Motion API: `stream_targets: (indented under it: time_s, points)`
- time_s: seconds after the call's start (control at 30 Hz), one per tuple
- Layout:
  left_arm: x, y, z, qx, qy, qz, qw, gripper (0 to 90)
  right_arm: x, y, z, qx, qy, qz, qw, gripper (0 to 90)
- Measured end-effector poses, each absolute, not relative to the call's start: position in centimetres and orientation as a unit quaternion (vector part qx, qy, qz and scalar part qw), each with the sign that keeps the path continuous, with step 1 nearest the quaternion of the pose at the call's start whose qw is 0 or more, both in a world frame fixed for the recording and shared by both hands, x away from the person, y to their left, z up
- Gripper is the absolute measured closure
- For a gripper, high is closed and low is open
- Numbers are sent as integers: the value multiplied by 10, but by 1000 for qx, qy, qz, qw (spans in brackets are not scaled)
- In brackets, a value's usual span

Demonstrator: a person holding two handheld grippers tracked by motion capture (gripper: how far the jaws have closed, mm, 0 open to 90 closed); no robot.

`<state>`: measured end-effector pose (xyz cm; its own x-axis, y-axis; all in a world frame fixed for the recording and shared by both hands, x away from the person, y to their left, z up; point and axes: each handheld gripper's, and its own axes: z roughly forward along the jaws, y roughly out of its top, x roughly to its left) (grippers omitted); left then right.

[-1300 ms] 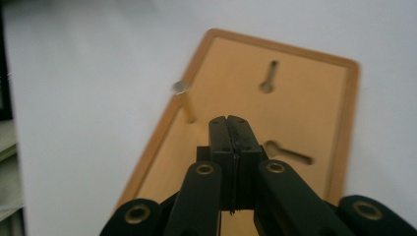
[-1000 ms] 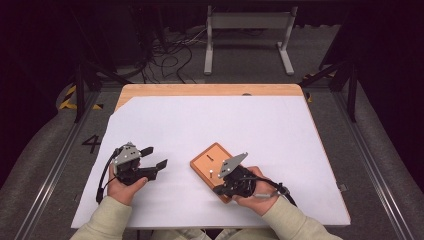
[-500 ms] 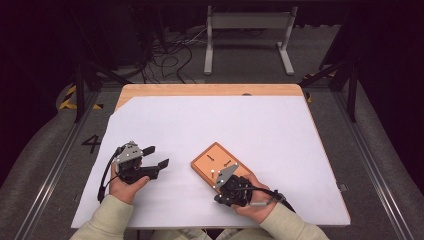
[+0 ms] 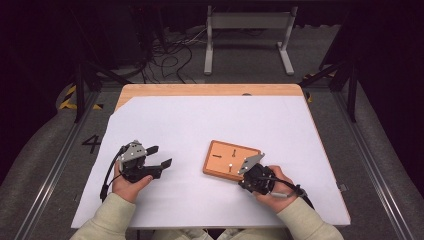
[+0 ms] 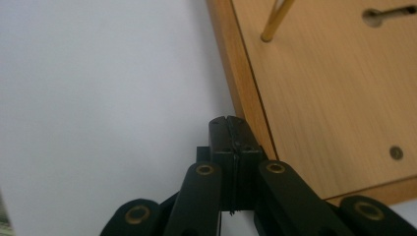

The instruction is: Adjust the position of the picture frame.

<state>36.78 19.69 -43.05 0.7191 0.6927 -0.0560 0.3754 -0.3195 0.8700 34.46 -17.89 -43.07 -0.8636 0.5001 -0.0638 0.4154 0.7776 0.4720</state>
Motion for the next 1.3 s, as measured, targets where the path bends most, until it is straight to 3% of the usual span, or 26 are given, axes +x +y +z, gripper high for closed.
stream_targets:
  time_s: [0.1, 0.3, 0.5, 0.77, 1.3]
  points:
    - [367, 197, -430, 794, 339, 165, 477, 294, 347, -183, -431, 252, 937, 212, 112, 900]
    - [368, 197, -431, 794, 340, 165, 477, 294, 355, -202, -419, 275, 920, 265, 88, 900]
    - [367, 196, -431, 797, 338, 164, 472, 294, 373, -234, -403, 355, 872, 309, 138, 900]
    - [366, 195, -432, 799, 340, 168, 466, 294, 408, -265, -422, 451, 829, 279, 178, 900]
    - [364, 196, -432, 801, 342, 169, 461, 290, 429, -226, -437, 426, 851, 276, 132, 900]
